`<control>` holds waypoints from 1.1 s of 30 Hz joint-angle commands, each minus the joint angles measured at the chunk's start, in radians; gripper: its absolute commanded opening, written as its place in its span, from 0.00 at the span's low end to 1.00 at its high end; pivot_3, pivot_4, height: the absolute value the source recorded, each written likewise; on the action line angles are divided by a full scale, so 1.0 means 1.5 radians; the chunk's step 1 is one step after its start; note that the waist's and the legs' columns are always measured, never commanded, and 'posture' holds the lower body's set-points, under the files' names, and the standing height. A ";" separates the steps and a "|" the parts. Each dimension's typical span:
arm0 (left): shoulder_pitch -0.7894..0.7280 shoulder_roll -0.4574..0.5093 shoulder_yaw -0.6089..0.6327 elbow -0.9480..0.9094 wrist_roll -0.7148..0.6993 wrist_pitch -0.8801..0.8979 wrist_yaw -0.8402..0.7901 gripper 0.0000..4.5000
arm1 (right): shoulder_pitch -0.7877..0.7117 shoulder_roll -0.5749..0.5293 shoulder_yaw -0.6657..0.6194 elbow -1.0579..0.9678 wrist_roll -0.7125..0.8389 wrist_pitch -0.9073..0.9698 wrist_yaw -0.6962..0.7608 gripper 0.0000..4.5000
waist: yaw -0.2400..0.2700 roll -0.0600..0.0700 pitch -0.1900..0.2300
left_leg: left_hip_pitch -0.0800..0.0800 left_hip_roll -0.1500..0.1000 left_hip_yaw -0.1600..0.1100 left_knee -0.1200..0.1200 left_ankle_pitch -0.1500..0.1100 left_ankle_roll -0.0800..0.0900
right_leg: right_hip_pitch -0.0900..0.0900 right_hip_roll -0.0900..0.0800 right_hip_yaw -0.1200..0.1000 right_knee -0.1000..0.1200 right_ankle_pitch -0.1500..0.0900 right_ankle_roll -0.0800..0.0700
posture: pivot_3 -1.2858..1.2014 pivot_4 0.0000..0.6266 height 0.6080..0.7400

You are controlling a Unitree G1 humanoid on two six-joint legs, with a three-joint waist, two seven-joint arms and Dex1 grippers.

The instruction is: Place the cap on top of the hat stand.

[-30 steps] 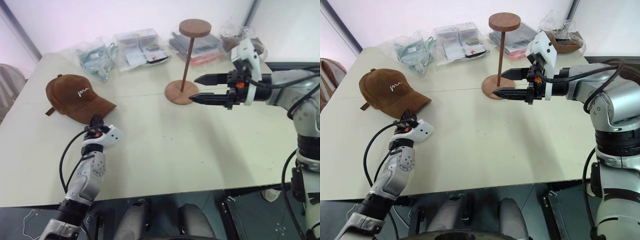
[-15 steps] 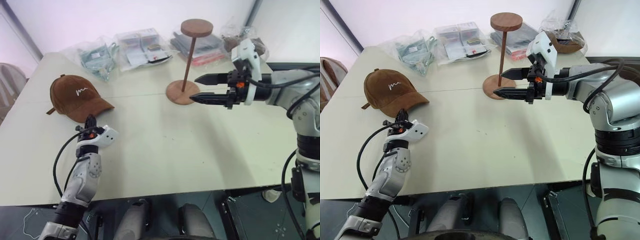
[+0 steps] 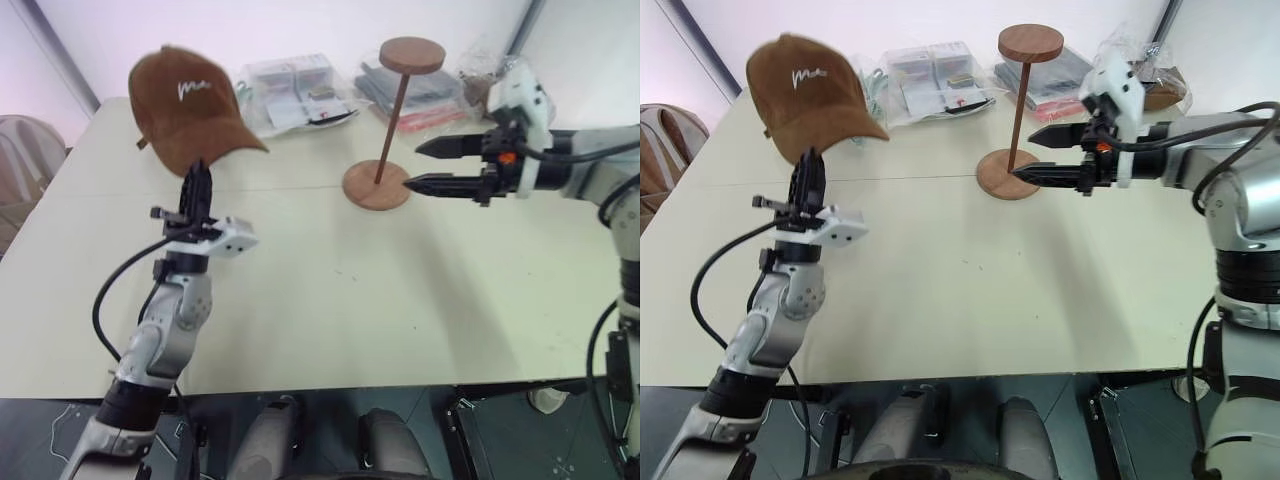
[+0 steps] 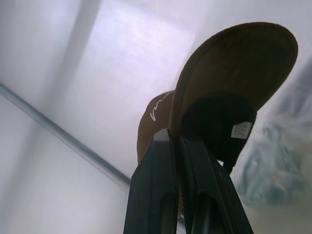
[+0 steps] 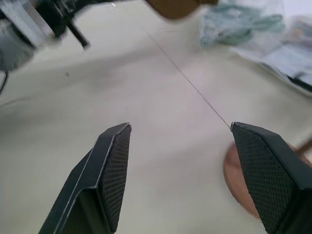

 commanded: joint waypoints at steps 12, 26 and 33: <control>-0.279 -0.056 -0.021 0.102 -0.048 -0.126 -0.026 0.00 | 0.006 0.027 -0.295 -0.115 0.180 0.134 -0.173 0.75 | 0.010 -0.003 0.002 | 0.000 0.000 0.000 0.001 0.000 0.000 | 0.001 0.000 0.000 0.000 0.000 0.000 | 0.52 0.24 1.00; -0.432 -0.153 -0.076 0.314 -0.085 -0.281 -0.012 0.00 | 0.271 0.156 -0.476 -0.407 0.343 0.140 -0.477 0.75 | 0.010 -0.005 0.003 | -0.001 0.000 0.000 0.003 0.000 0.001 | 0.001 0.001 -0.002 0.001 0.000 0.001 | 0.52 0.24 1.00; -0.457 -0.204 -0.120 0.420 -0.050 -0.341 0.034 0.00 | 0.341 0.134 -0.493 -0.433 0.397 0.108 -0.537 0.75 | 0.008 -0.005 0.003 | -0.001 0.000 0.000 0.004 0.000 0.001 | 0.002 0.002 -0.002 0.002 0.000 0.001 | 0.52 0.24 1.00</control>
